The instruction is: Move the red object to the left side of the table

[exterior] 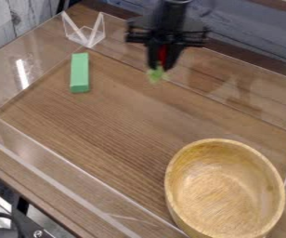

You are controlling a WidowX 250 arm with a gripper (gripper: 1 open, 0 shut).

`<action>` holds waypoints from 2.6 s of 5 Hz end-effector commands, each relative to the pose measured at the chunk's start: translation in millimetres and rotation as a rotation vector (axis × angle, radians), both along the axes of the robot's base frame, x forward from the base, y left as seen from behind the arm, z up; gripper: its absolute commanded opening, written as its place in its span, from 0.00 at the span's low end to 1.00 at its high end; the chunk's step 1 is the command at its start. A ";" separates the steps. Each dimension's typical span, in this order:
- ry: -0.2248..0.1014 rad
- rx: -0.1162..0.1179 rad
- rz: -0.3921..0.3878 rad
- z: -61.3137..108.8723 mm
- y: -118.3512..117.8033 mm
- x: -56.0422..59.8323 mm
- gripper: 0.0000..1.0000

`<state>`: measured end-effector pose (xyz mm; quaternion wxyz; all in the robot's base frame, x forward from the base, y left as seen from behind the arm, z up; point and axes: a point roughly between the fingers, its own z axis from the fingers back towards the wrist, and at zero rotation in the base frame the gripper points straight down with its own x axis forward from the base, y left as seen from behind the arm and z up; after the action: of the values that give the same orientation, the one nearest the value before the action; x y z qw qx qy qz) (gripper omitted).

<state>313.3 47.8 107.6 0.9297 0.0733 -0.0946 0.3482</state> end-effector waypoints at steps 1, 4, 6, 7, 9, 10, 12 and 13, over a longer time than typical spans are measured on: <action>-0.060 0.010 0.152 15.4 32.2 -27.2 0.00; -0.031 0.022 0.283 11.8 107.7 -88.3 0.00; 0.009 0.039 0.329 -3.5 148.2 -91.8 0.00; 0.036 0.043 0.422 -17.8 155.2 -91.5 0.00; 0.092 0.041 0.513 -49.5 167.6 -86.3 0.00; 0.122 0.025 0.534 -62.9 170.5 -82.6 0.00; 0.188 -0.031 0.582 -77.8 169.6 -90.4 0.00; 0.218 -0.069 0.668 -77.2 168.6 -95.5 0.00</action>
<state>223.4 209.2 26.8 0.7841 0.1059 0.0504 0.6094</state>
